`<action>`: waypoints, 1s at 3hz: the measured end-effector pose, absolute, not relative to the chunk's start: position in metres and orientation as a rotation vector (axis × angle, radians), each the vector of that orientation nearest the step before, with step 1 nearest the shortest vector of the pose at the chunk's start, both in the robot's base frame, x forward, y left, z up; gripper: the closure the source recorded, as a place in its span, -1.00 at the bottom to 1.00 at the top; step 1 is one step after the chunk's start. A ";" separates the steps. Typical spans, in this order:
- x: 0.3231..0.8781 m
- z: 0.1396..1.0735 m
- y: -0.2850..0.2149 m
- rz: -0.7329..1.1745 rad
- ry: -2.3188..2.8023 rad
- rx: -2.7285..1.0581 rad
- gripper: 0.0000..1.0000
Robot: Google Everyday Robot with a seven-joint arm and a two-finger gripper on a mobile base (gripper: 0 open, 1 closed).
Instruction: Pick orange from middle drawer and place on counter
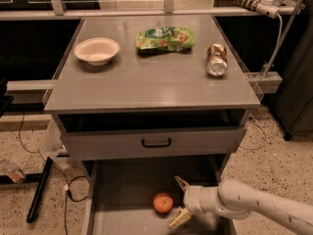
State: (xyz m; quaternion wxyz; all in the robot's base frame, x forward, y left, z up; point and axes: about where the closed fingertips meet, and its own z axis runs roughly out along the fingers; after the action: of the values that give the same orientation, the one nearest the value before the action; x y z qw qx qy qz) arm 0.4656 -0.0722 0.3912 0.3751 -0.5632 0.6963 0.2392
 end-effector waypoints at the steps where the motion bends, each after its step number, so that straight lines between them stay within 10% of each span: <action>1: 0.468 0.389 -0.054 0.631 1.739 -1.448 -1.00; 3: 0.468 0.382 -0.033 0.671 1.711 -1.434 -1.00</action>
Offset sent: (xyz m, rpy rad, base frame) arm 0.0057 0.0369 -0.0137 0.0661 -0.0194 0.0257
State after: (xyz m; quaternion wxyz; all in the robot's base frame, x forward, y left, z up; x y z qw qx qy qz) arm 0.4675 -0.0331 0.3818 0.3940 -0.5654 0.6746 0.2646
